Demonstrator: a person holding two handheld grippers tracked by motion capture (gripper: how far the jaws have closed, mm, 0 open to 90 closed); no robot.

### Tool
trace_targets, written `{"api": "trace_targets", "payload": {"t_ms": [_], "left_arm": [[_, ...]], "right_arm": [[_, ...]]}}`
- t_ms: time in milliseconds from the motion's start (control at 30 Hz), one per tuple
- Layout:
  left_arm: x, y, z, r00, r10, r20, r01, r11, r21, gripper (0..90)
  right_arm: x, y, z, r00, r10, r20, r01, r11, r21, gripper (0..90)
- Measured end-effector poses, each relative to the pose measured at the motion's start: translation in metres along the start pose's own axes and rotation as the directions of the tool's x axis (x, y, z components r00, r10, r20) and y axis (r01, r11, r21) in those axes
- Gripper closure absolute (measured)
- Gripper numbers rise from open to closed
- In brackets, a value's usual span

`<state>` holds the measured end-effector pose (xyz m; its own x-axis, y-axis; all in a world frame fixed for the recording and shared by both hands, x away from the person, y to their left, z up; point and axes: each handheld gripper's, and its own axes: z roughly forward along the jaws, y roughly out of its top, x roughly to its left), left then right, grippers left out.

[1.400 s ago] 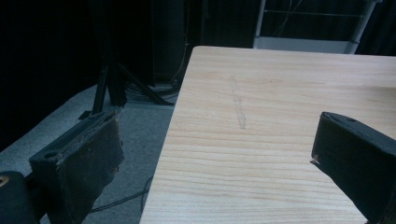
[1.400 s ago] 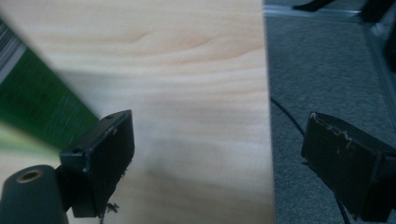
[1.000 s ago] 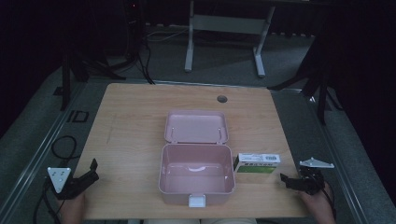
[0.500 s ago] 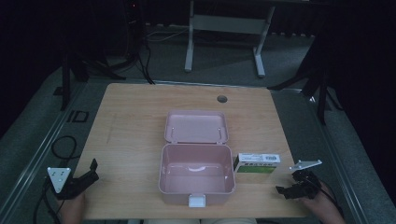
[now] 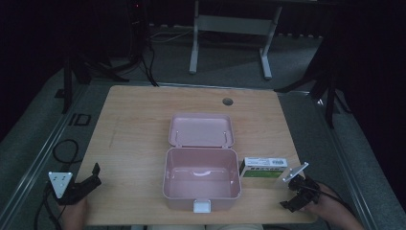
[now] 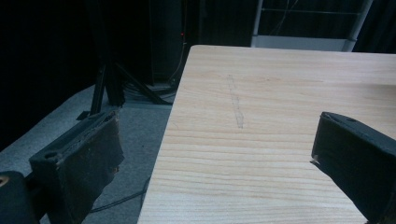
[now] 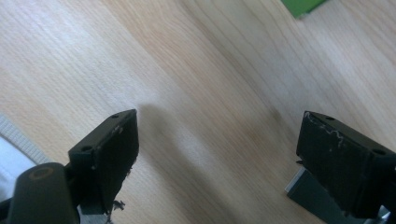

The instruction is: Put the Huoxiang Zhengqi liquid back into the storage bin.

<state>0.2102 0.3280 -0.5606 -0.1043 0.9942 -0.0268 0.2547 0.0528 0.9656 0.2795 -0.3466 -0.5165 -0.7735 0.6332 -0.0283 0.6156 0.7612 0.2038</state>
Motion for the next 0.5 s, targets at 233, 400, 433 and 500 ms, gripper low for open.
{"api": "trace_targets", "payload": {"t_ms": [233, 400, 433, 500], "left_arm": [[0.0, 0.0, 0.0, 1.0, -0.002, 0.003, 0.002, 1.0, 0.001, 2.1], [0.001, 0.0, 0.0, 1.0, -0.003, 0.004, 0.003, 1.0, 0.0, 2.1], [0.0, 0.0, 0.0, 1.0, -0.003, 0.004, 0.003, 1.0, 0.0, 2.1], [0.0, 0.0, 0.0, 1.0, -0.003, 0.005, 0.003, 1.0, 0.0, 2.1]], "right_arm": [[0.008, 0.013, -0.007, 0.9899, -0.131, -0.054, 0.135, 0.988, 0.07, 18.4], [0.015, 0.02, -0.012, 0.9626, -0.255, -0.09, 0.264, 0.96, 0.099, 18.8], [0.017, 0.022, -0.013, 0.9553, -0.28, -0.095, 0.289, 0.952, 0.098, 18.8], [0.018, 0.024, -0.013, 0.9392, -0.321, -0.122, 0.334, 0.936, 0.108, 20.7]]}}
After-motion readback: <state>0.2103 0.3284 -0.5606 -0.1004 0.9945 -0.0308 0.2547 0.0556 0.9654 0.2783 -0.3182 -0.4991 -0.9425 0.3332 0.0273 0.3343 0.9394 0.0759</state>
